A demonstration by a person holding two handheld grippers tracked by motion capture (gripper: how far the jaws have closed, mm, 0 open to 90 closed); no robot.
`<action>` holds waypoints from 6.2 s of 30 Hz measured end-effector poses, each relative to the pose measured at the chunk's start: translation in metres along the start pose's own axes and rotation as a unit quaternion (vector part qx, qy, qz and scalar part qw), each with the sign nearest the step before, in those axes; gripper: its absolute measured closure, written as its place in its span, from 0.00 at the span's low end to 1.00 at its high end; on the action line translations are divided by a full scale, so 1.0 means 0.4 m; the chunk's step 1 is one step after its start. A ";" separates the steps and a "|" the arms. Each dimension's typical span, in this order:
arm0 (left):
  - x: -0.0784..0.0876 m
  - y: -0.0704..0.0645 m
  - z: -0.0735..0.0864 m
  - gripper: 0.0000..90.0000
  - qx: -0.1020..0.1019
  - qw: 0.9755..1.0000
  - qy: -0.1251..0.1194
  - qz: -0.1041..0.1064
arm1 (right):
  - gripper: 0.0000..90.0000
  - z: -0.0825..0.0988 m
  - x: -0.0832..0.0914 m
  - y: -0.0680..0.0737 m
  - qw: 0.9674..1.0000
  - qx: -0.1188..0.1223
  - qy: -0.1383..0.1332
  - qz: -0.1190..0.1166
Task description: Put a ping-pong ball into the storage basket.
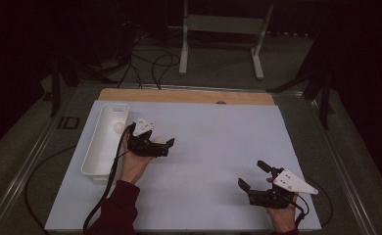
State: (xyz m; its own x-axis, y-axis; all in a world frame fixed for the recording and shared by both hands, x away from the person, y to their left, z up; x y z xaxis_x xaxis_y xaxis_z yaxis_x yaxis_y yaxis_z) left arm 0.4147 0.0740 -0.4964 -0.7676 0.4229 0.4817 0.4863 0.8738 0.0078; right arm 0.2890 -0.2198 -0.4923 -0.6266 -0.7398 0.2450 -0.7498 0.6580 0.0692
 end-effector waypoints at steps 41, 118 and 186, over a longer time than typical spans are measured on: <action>-0.074 0.028 0.093 0.00 0.023 0.998 0.055 -0.029 | 0.08 0.002 0.000 0.001 1.000 0.004 0.001 0.002; -0.107 0.076 0.144 0.57 0.055 0.993 0.082 -0.071 | 0.08 -0.001 0.004 -0.001 1.000 0.003 -0.001 0.003; 0.013 0.039 -0.002 0.57 0.050 0.997 0.000 -0.051 | 0.08 -0.002 0.003 0.000 1.000 0.005 -0.001 0.003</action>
State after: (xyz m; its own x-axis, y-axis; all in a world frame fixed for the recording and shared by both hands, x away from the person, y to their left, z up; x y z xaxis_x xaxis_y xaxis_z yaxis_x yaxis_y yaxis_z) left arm 0.4186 0.0899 -0.4932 -0.8108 0.3300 0.4834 0.3616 0.9319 -0.0297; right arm 0.2884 -0.2206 -0.4913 -0.6314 -0.7364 0.2430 -0.7483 0.6608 0.0581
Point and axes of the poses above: each handheld gripper's, and its own axes: x roughly backward along the jaws, z roughly out of its underside, y roughly to its left, the point moved 9 cm from there along -x, roughly forward along the jaws, and after that the axes turned 9 degrees about -z, right-handed, at the moved point
